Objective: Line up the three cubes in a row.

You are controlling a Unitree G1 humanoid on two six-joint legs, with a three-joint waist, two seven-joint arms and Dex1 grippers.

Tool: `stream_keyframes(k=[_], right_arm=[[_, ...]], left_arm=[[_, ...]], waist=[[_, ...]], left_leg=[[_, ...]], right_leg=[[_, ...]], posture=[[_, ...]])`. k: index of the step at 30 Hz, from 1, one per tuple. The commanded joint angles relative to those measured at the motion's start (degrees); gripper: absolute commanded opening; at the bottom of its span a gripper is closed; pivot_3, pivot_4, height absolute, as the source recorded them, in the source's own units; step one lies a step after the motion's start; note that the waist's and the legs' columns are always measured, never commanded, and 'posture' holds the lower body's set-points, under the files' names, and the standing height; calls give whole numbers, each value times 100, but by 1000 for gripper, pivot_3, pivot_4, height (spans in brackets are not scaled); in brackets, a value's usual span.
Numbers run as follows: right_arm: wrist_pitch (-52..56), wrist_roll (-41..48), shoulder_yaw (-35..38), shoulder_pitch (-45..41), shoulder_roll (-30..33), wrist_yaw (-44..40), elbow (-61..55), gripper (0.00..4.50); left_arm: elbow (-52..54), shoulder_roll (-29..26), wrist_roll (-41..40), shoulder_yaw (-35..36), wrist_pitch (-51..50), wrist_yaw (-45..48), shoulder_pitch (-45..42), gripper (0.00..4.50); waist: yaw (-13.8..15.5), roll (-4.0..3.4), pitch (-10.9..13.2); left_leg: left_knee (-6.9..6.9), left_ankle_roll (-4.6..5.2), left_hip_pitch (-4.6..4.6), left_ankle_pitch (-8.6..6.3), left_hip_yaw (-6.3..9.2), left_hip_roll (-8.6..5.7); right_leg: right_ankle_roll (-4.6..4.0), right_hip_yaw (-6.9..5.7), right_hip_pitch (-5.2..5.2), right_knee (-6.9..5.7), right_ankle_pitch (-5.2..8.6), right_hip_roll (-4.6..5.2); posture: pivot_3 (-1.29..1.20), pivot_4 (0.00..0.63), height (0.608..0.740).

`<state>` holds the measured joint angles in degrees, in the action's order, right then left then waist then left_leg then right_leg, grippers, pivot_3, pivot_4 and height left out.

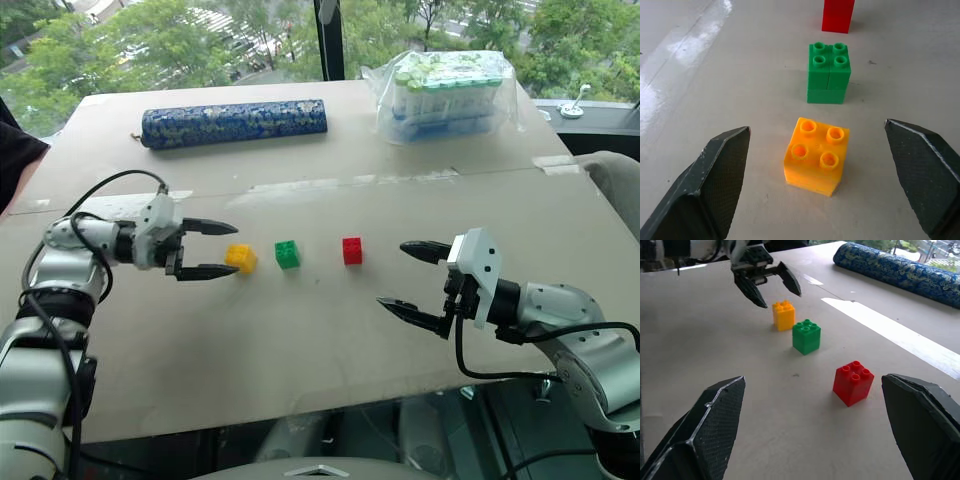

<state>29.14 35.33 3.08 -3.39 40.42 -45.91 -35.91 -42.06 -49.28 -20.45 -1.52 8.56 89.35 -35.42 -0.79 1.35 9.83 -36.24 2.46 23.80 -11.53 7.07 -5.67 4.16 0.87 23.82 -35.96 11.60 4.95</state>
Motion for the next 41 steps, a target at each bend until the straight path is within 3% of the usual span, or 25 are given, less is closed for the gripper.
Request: stream_keyframes(k=[1, 4, 8, 11, 16, 24, 27, 28, 31, 32, 33, 34, 37, 41], right_arm=[[115, -2, 331, 209, -102, 478, -262, 4500], [23, -110, 644, 611, -110, 654, -287, 4500], [33, 104, 1388, 1396, -6, 486, -256, 4500], [-304, -107, 1897, 2021, 37, 238, 16, 4500], [-636, -302, 2301, 2487, 69, -33, 321, 4500], [-408, -98, 2309, 2295, 140, -71, 387, 4500], [-360, -60, 2279, 2219, 146, -67, 352, 4500], [-348, -69, 2277, 2202, 130, -29, 330, 4500], [-362, -65, 2293, 2190, 56, 49, 265, 4500], [-383, -75, 2309, 2194, 23, 86, 254, 4500], [-394, -88, 2311, 2200, 19, 94, 249, 4500], [-398, -98, 2311, 2208, 20, 97, 243, 4500], [-420, -110, 2321, 2246, 7, 77, 212, 4500], [-517, -146, 2348, 2311, 17, -1, 200, 4500]], left_arm=[[2387, -215, -800, 1003, -1597, -1264, 1166, 4401], [4306, -108, -1515, 1862, -2894, -2409, 2352, 4401], [6113, 194, -1892, 2798, -3671, -3293, 4080, 4401], [6733, 537, -1977, 3468, -3869, -3596, 5243, 4401], [6814, 791, -1891, 3825, -3744, -3610, 6079, 4401], [6670, 902, -1811, 3691, -3504, -3561, 6097, 4401], [6614, 909, -1802, 3647, -3463, -3540, 6015, 4401], [6592, 907, -1795, 3634, -3444, -3524, 6000, 4401], [6529, 900, -1768, 3617, -3363, -3468, 5971, 4401], [6503, 892, -1761, 3616, -3343, -3447, 5969, 4401], [6479, 879, -1750, 3615, -3323, -3428, 5970, 4401], [6464, 871, -1741, 3615, -3309, -3412, 5974, 4401], [6378, 829, -1740, 3644, -3252, -3322, 5972, 4401], [6237, 724, -1665, 3660, -3153, -3168, 5974, 4401]], waist=[[5, -1, 0], [-6, -3, 2], [68, -9, 2], [86, -15, -5], [164, -14, -9], [120, -22, -18], [-14, -55, -13], [-18, -86, -3], [-17, -56, -21], [5, -54, -27], [15, -68, -35], [101, -95, -49], [220, -112, -54], [229, -109, -53]], left_leg=[[0, 0, -4, 0, -1, 1], [4, 7, 4, -8, -5, 6], [5, 8, -8, -13, -9, 9], [6, -10, -19, -28, -24, 13], [-1, -15, -28, -31, -38, 40], [-2, -16, -12, -32, -59, 61], [2, 10, -1, -16, 120, -78], [4, 23, -4, -9, 221, -145], [11, -7, -16, 1, 688, -453], [20, -12, -9, 7, 703, -464], [12, -7, 31, 12, 537, -358], [6, -11, 48, 15, 356, -243], [11, -6, 57, 5, 306, -210], [16, -3, 52, 3, 287, -202]], right_leg=[[0, 2, -1, 0, 0, 5], [-1, 14, 6, 9, 1, 16], [-1, 13, -2, 7, 1, 15], [-16, 22, -13, 12, 12, 18], [3, 18, -28, 9, 33, 17], [2, -4, -35, 11, 35, 33], [11, -284, -97, -6, 74, 223], [28, -342, -112, -25, 103, 216], [76, -217, -125, -126, 284, 139], [76, -237, -132, -130, 295, 199], [1, -349, -140, -167, 309, 299], [-33, -368, -123, -213, 337, 312], [-44, -334, -122, -173, 351, 239], [-22, -322, -122, -171, 342, 259]], posture=[[0, 150, 740], [0, 150, 740], [0, 150, 740], [0, 150, 740], [0, 150, 740], [0, 150, 740], [0, 150, 740], [0, 150, 740], [0, 150, 740], [0, 150, 740], [0, 150, 740], [0, 150, 740], [0, 150, 740], [0, 150, 740]])
